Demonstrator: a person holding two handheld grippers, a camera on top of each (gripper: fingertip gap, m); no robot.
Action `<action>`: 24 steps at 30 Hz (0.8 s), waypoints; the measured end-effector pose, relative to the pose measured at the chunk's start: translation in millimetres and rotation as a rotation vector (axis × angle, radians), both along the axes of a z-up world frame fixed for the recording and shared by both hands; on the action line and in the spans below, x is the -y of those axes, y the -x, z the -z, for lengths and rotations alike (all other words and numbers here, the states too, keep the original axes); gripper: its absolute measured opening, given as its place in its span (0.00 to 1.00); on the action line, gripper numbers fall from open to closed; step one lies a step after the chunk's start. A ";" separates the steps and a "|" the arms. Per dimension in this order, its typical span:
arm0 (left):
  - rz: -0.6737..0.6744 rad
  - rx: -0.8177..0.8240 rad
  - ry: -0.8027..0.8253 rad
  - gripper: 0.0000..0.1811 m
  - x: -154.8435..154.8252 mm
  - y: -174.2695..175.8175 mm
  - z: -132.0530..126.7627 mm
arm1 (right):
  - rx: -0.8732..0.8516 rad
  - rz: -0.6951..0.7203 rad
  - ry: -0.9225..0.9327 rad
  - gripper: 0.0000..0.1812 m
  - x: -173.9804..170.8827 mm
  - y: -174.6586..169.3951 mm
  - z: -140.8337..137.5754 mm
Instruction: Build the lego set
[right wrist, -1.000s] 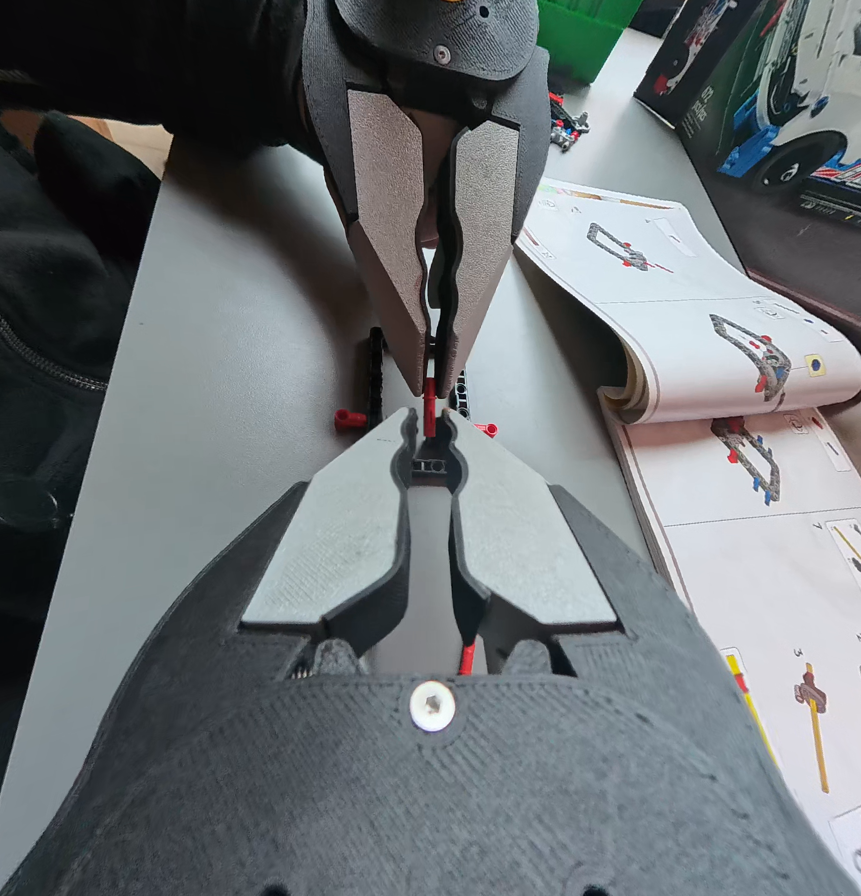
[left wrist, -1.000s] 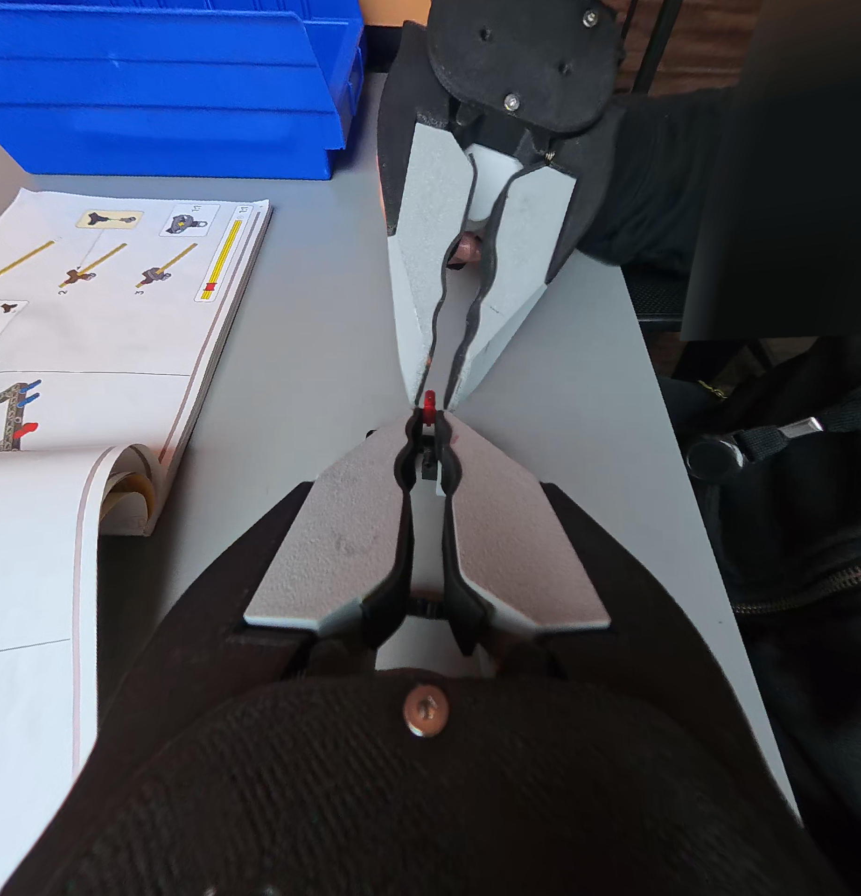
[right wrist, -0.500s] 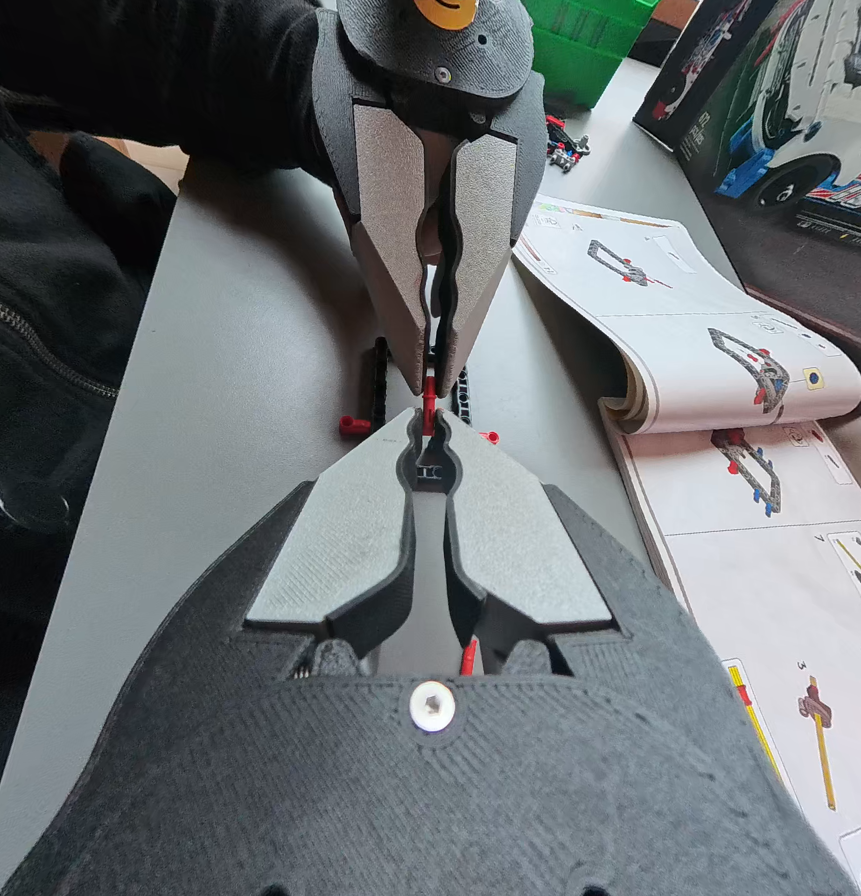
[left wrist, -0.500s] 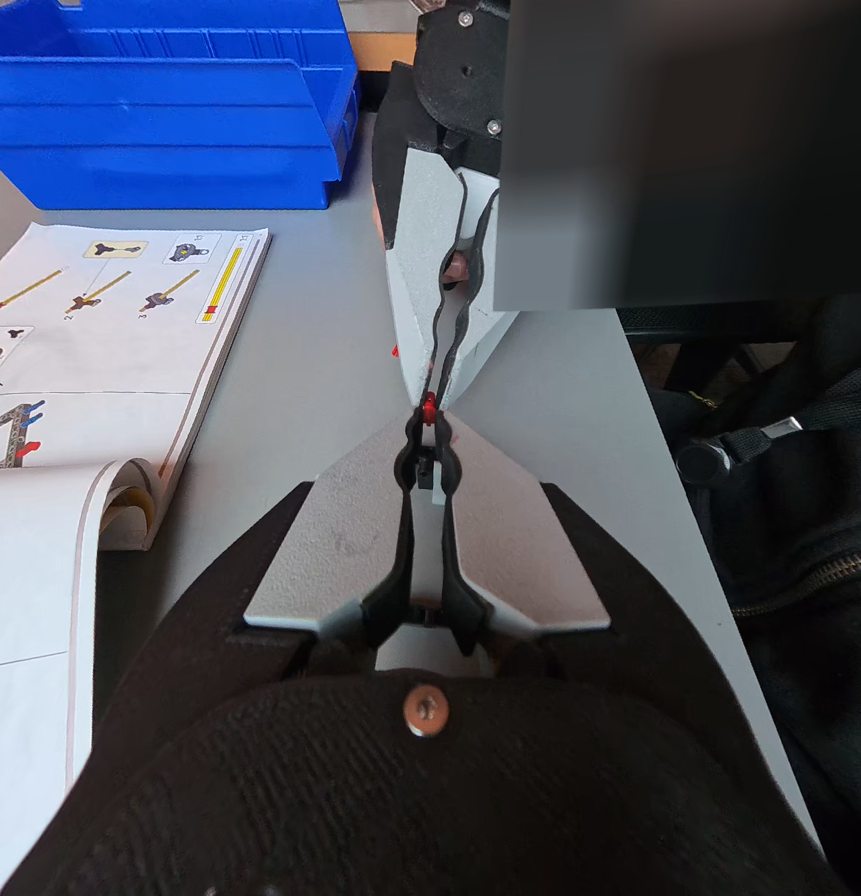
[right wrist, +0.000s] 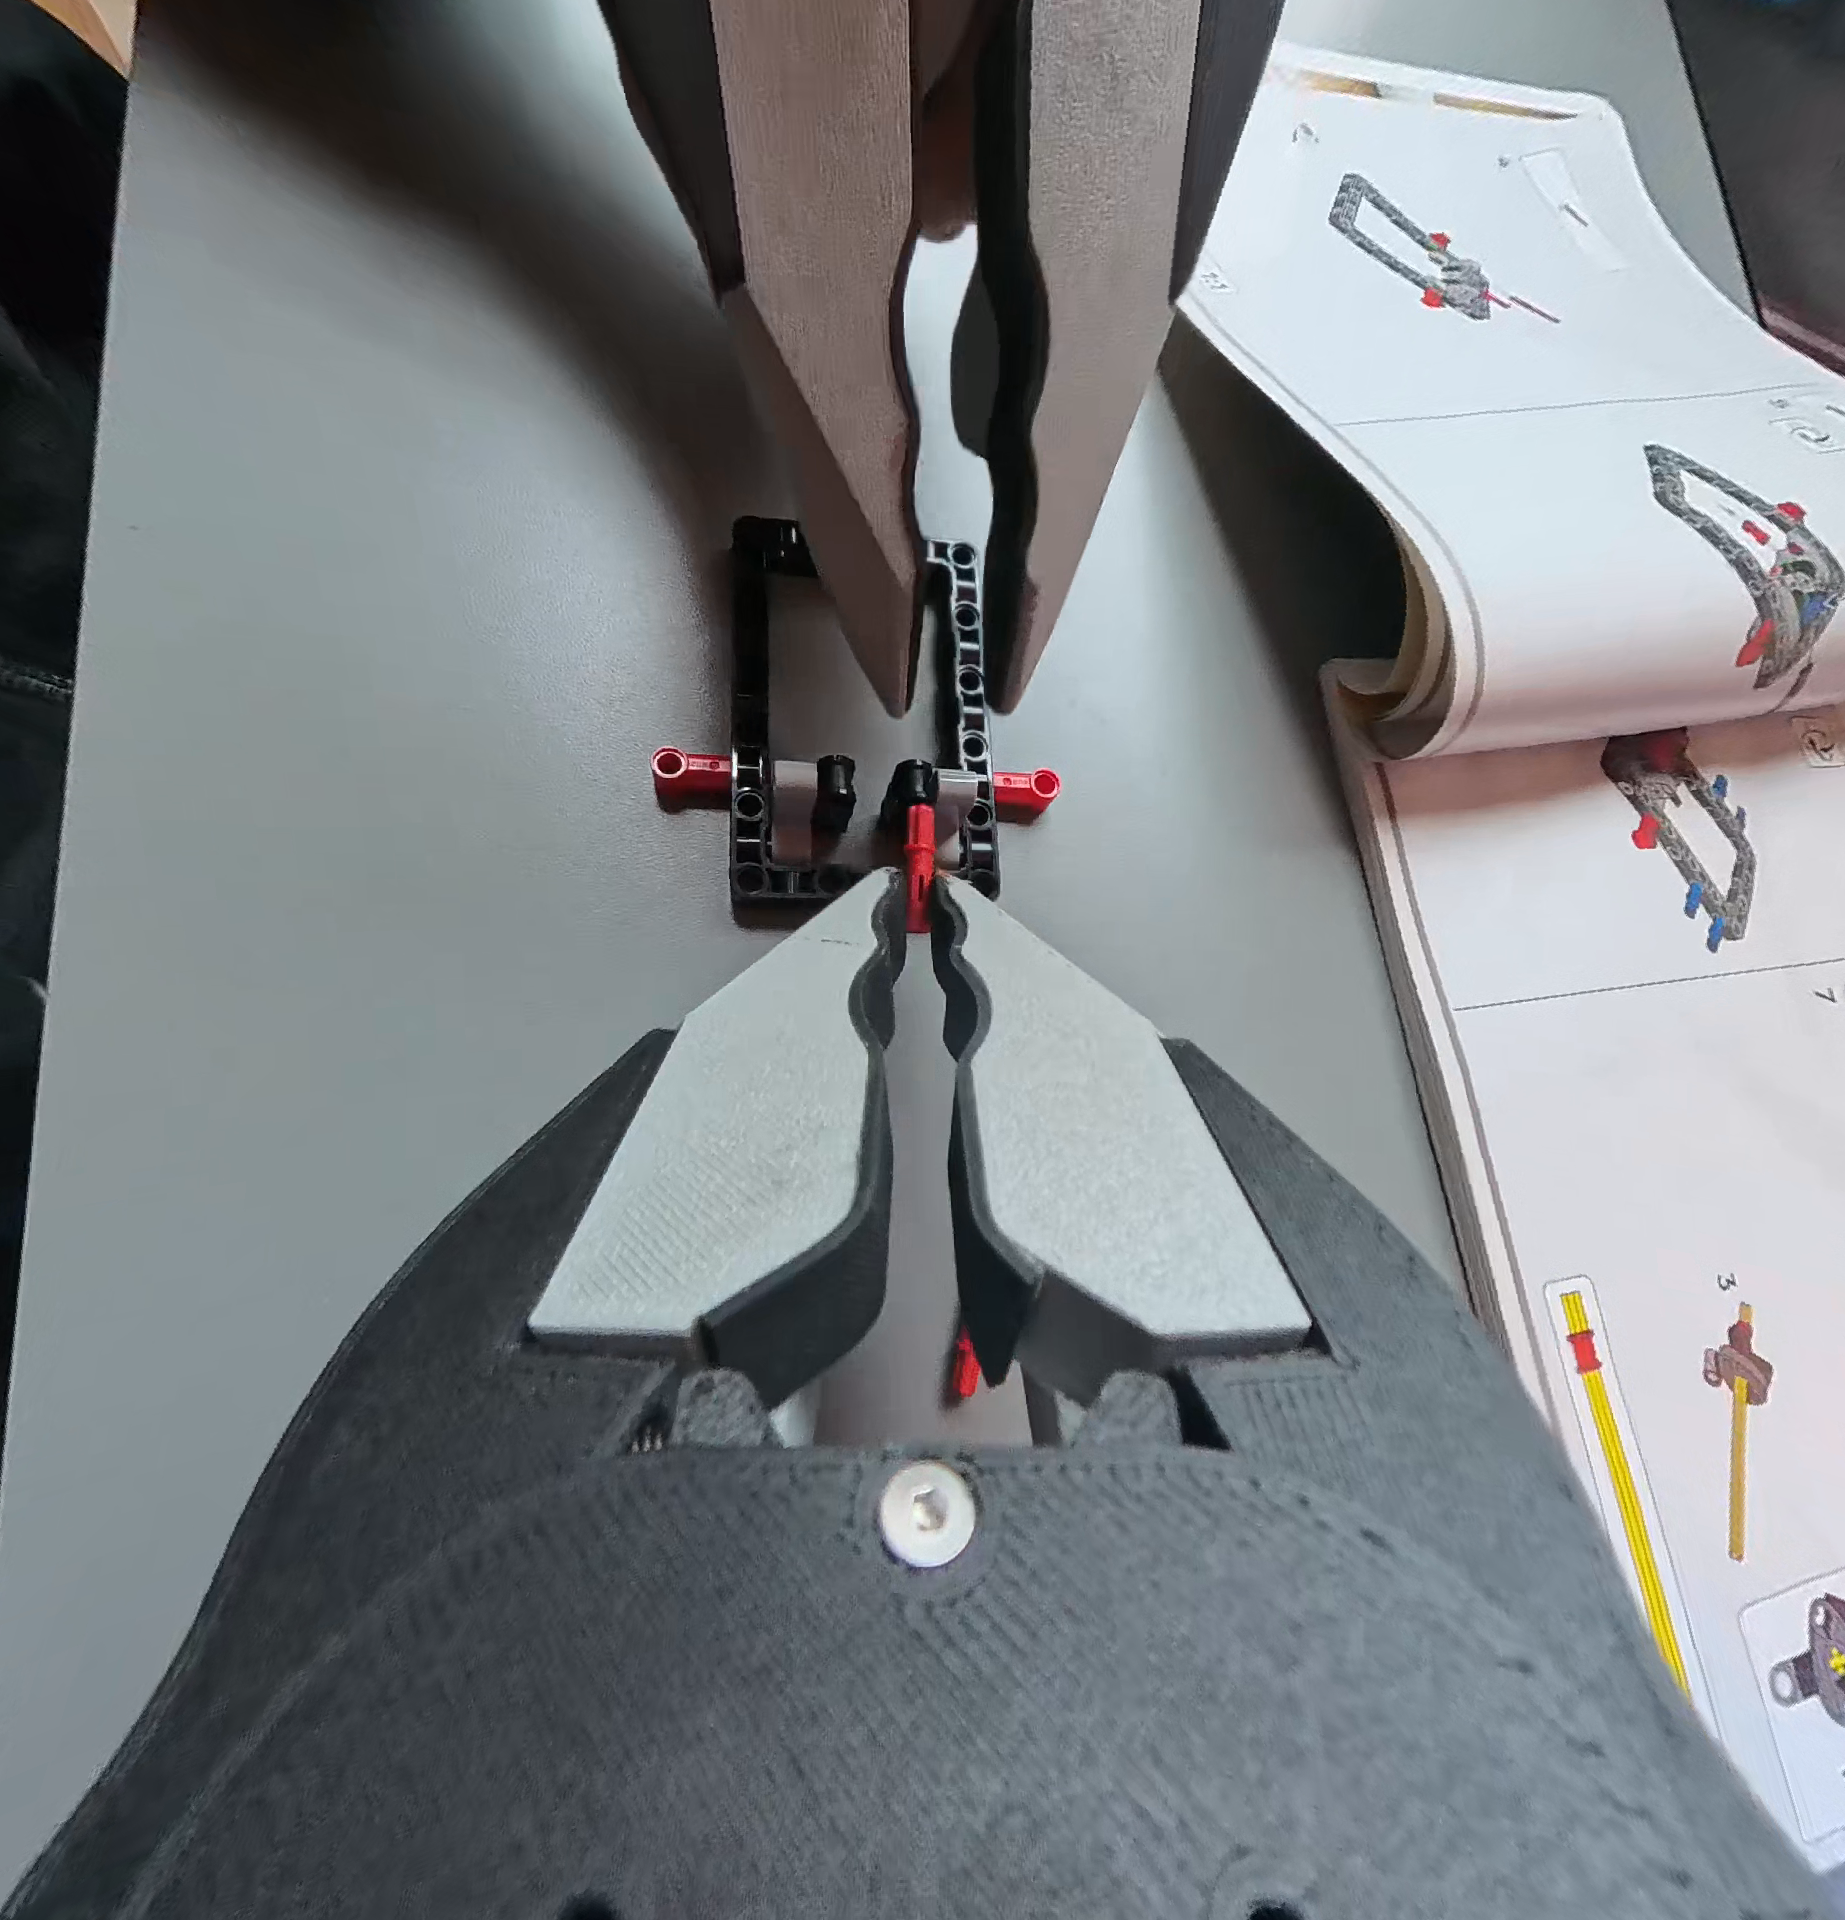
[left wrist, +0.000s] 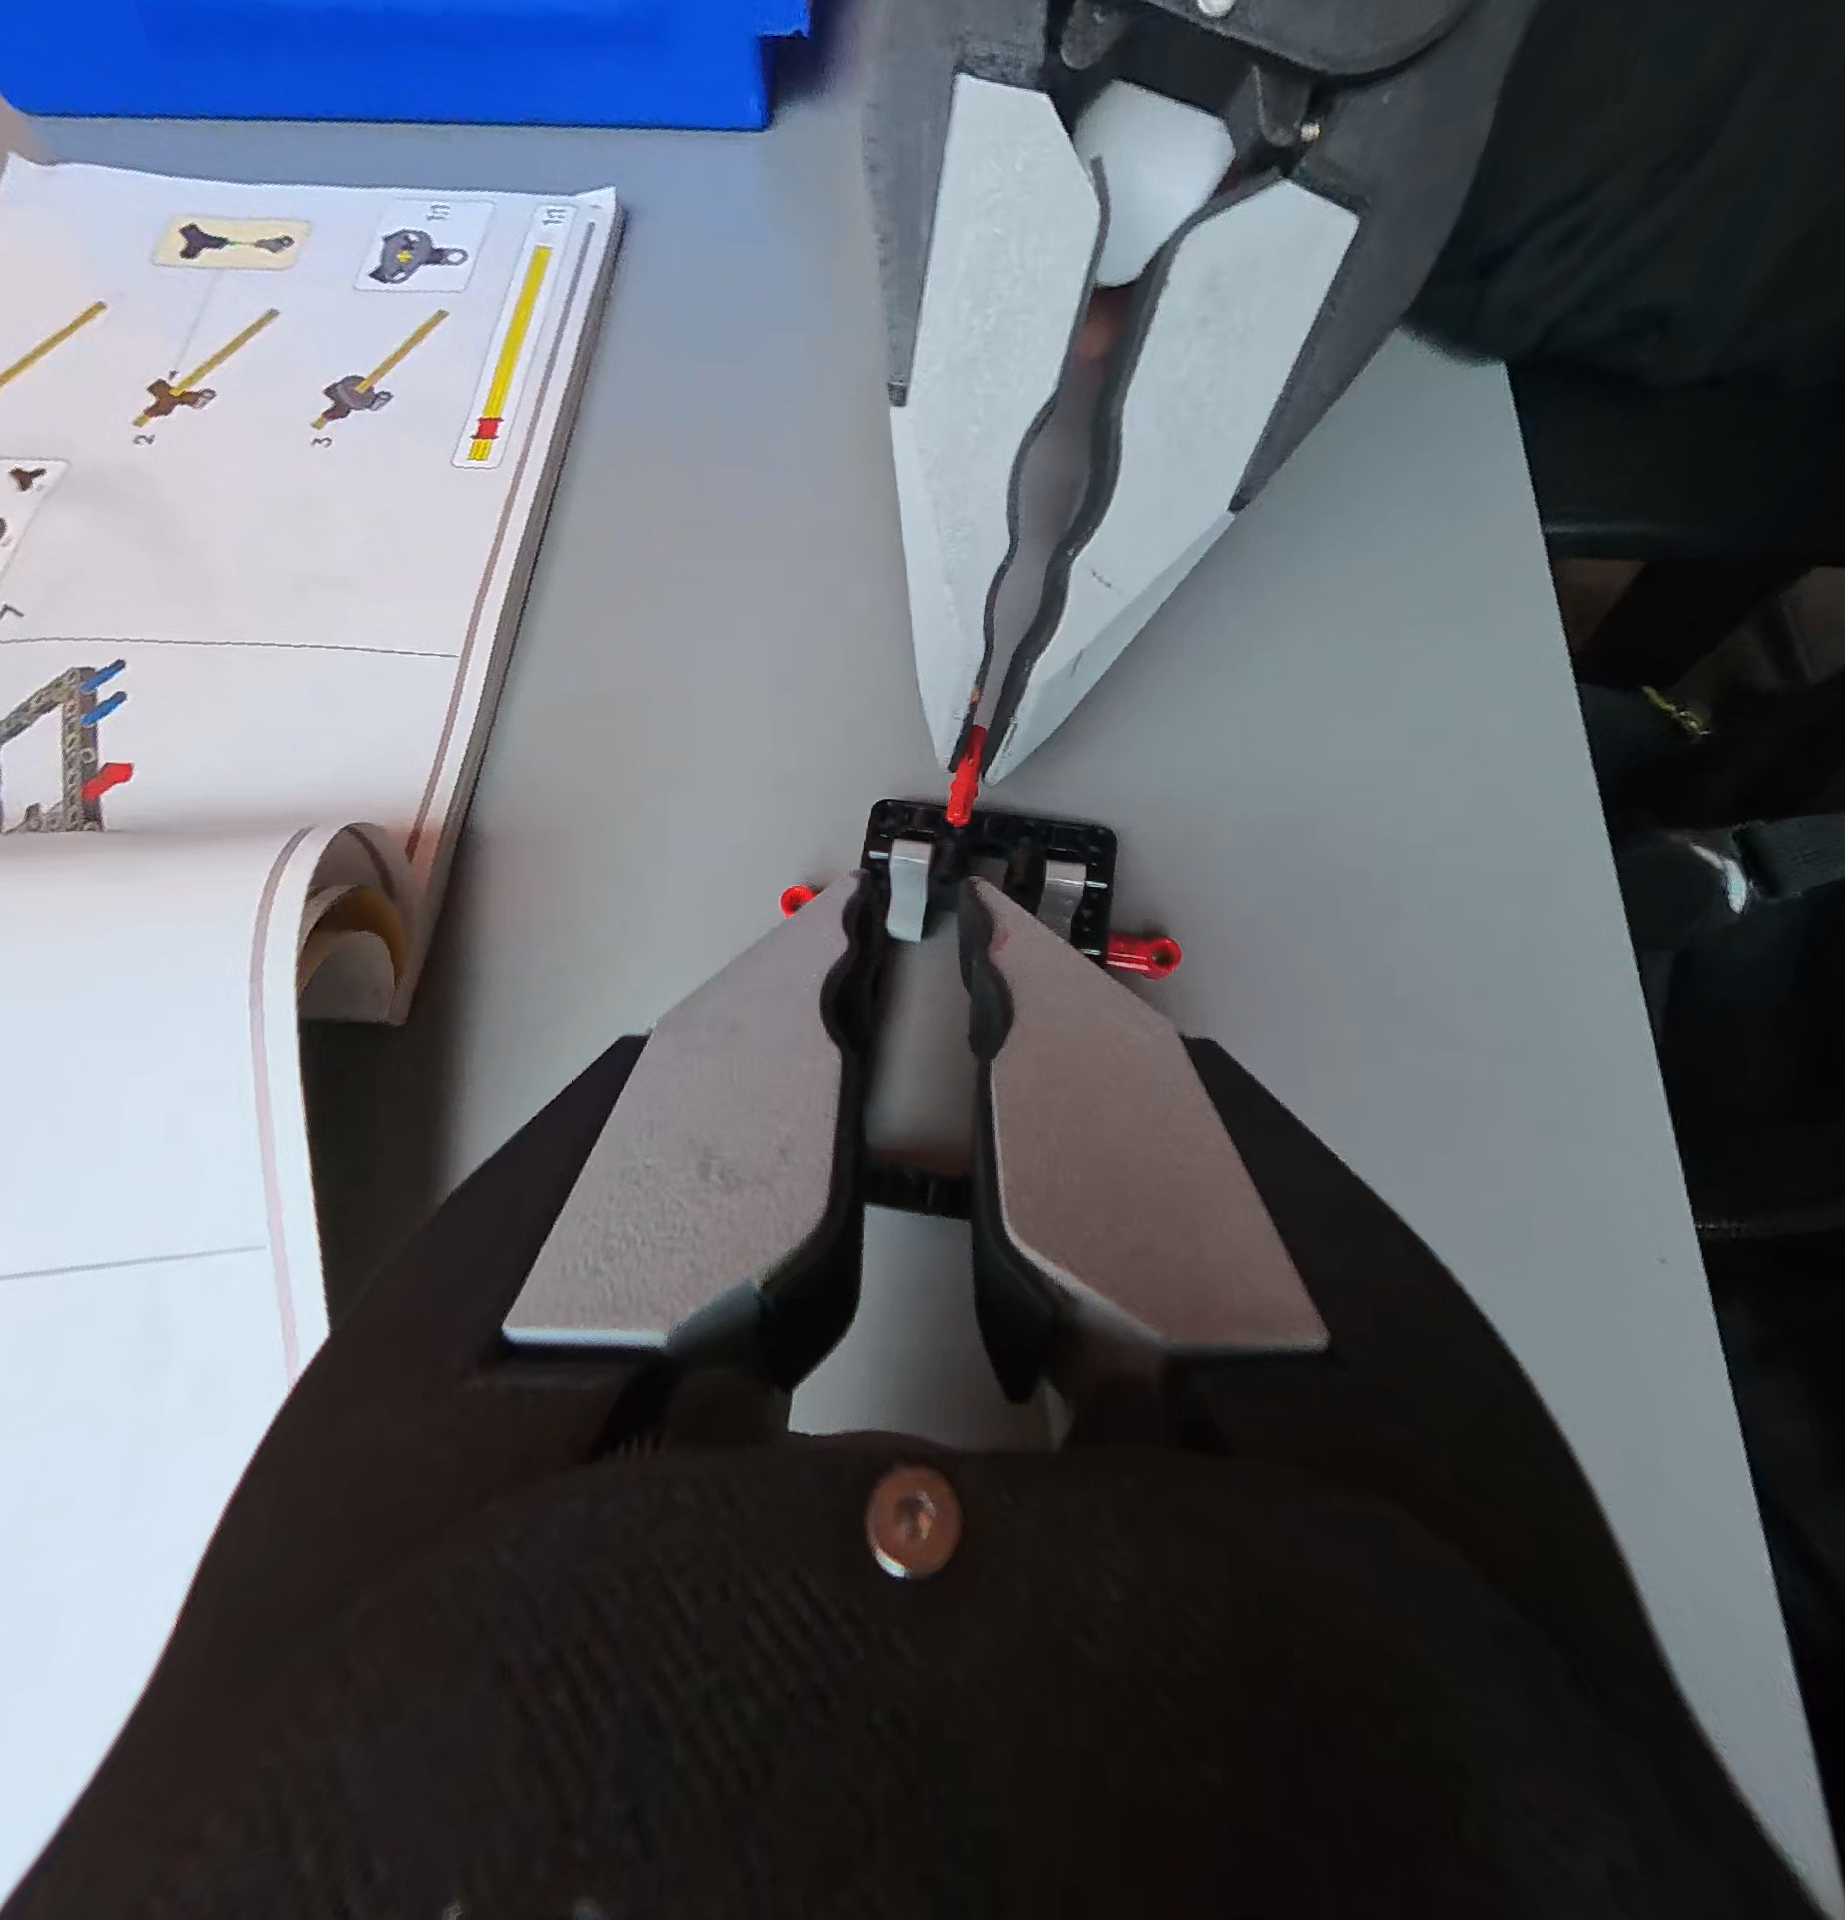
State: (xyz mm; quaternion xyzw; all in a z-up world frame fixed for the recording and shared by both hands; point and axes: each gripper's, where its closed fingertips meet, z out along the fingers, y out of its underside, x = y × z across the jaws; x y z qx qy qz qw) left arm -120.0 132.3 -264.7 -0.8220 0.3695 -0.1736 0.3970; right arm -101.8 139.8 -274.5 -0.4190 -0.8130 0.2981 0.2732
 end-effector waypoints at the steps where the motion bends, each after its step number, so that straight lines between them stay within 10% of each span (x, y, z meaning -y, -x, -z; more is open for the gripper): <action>1: 0.008 -0.014 -0.001 0.07 -0.7 -1.0 2.6 | 0.012 -0.003 0.005 0.01 0.0 0.0 0.4; 24: 0.067 0.023 0.044 0.08 -3.2 -10.4 15.3 | 0.018 -0.038 -0.068 0.01 4.0 3.5 4.2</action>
